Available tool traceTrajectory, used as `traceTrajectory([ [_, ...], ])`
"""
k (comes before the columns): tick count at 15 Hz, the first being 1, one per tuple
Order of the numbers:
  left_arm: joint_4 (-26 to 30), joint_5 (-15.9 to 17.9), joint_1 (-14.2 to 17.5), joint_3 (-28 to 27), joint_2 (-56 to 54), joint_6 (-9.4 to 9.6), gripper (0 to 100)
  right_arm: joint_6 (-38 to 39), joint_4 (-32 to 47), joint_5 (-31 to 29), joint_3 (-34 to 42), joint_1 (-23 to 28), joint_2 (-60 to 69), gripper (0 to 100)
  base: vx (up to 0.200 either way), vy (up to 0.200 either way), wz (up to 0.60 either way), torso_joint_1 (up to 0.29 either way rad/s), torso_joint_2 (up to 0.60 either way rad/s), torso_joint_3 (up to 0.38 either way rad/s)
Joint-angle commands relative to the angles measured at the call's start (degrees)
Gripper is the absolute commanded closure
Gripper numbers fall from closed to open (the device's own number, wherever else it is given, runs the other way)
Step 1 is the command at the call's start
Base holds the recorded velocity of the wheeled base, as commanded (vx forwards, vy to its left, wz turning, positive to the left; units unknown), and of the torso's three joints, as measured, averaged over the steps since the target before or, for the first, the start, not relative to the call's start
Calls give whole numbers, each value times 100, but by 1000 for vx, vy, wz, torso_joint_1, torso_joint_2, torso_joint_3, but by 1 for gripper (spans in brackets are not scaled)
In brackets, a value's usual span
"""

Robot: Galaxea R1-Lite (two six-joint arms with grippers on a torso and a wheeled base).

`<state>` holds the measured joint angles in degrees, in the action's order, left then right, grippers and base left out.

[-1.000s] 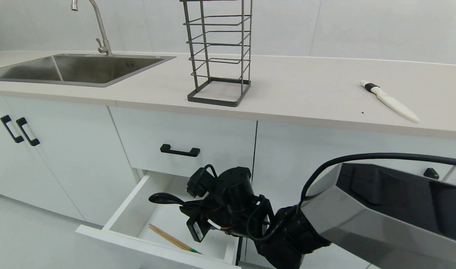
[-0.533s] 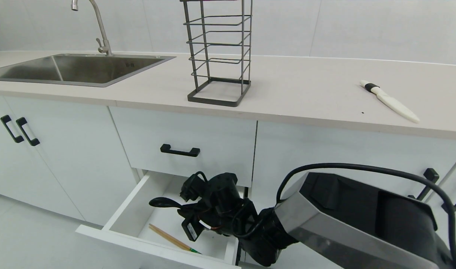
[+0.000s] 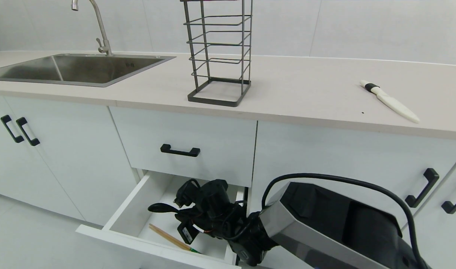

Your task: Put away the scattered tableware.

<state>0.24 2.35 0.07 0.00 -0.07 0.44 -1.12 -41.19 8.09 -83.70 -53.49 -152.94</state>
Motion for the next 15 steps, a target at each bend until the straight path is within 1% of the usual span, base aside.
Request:
traceTrajectory([
  [1, 2, 2, 1, 0, 7, 0, 0, -2, 50, -1, -41, 5, -122, 100, 0, 0, 0, 0, 0, 0],
  [8, 2, 2, 1, 0, 7, 0, 0, -99, 296, 17, -41, 5, -122, 100, 0, 0, 0, 0, 0, 0],
  [10, 2, 2, 1, 0, 7, 0, 0, -99, 296, 69, -173, -12, -139, 100, 0, 0, 0, 0, 0, 0],
  [11, 2, 2, 1, 0, 7, 0, 0, -108, 331, 122, -208, -12, -166, 0, 0, 0, 0, 0, 0, 0],
  [15, 2, 2, 1, 0, 7, 0, 0, -108, 296, 149, -234, -30, -166, 0, 0, 0, 0, 0, 0, 0],
])
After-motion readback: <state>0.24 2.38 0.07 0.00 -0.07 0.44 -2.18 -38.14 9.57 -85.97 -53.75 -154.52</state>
